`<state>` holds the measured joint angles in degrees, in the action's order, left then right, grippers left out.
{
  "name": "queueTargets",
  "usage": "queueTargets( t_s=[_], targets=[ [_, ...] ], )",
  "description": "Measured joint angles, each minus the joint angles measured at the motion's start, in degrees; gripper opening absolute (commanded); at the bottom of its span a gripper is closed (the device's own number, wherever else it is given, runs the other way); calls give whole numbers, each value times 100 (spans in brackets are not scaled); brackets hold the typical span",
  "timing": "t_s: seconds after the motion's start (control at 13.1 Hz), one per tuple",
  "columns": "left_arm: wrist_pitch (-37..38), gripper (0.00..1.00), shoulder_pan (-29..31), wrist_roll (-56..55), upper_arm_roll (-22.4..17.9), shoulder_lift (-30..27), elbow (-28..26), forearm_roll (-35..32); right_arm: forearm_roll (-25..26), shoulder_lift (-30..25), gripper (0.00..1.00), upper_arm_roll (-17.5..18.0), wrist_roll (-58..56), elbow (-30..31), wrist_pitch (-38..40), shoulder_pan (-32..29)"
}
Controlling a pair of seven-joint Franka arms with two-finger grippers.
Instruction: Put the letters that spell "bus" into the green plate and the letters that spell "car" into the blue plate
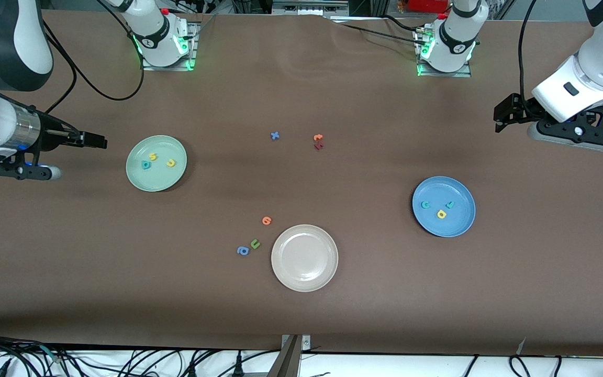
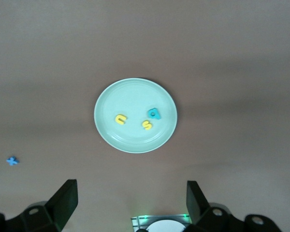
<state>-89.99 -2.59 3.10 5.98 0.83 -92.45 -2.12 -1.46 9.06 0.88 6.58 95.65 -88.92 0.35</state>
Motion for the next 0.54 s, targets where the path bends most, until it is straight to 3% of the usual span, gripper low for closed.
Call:
queueTargets(
  t_s=[0.15, 0.23, 0.54],
  targets=[
    [9, 100, 0, 0, -8, 6, 12, 0, 195, -39, 99, 792, 2, -12, -46, -647],
    [9, 100, 1, -25, -10, 10, 14, 0, 225, -64, 99, 972, 3, -12, -54, -773],
    [9, 100, 1, -429, -12, 19, 15, 0, 234, -111, 99, 1061, 60, -33, -60, -807]
  ],
)
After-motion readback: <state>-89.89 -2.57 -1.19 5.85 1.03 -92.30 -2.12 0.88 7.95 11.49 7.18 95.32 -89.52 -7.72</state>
